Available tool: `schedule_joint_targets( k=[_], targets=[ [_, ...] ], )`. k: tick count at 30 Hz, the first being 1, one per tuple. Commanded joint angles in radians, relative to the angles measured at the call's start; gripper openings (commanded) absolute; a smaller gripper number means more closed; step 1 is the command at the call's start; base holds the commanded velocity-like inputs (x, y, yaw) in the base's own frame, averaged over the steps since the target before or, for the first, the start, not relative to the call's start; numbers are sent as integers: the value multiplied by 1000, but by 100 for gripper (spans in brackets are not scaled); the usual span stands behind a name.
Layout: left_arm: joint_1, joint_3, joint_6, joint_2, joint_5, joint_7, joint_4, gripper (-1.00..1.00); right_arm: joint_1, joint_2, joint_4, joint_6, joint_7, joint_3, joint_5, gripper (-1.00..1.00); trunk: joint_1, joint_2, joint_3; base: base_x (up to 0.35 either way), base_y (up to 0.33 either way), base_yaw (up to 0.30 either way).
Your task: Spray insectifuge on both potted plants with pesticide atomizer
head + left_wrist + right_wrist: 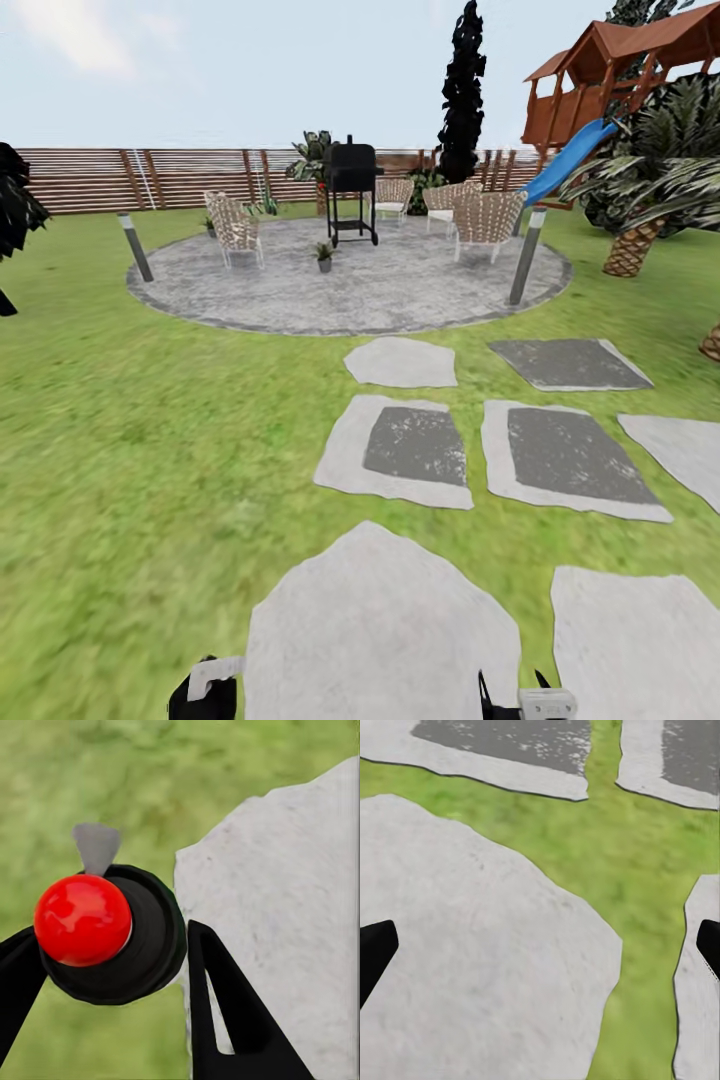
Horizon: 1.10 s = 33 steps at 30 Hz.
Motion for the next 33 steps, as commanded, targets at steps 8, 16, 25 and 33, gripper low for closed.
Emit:
schedule_joint_targets(
  k=[8,16,25,33],
  targets=[
    [0,0,-3,-1,13,-1,0,-100,-1,-1,2,-1,-10,-2,10,100,0,0,-1,313,-57,0],
    [0,1,-4,-6,14,-1,-1,-100,-1,-2,2,-1,-10,-1,11,100,0,0,-1,324,-3,0],
    [0,2,-2,-5,15,-2,-3,-100,-1,-2,2,-1,-10,-1,10,100,0,0,-1,325,0,0],
    [0,2,-2,-4,15,-2,-3,-100,-1,-2,2,-1,-10,-2,10,100,0,0,-1,325,0,0]
  ],
)
